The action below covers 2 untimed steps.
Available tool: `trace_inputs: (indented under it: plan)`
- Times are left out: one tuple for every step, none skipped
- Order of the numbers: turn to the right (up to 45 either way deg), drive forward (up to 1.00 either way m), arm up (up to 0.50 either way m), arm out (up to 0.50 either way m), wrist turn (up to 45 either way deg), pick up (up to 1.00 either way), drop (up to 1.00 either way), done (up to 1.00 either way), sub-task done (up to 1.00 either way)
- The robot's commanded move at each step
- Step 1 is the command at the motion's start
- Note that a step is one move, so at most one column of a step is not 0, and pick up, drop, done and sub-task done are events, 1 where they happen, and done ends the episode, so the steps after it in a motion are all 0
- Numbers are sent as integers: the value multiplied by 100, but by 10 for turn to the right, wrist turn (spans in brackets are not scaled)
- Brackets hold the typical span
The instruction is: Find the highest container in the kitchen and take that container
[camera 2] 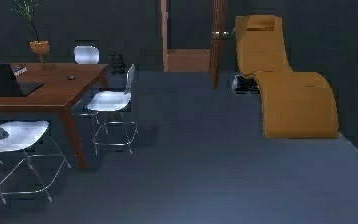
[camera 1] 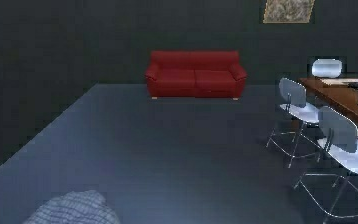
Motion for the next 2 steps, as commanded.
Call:
trace_inputs:
  plan:
    - [-450,0,0,0,0,0,0,0,0]
    - [-450,0,0,0,0,0,0,0,0]
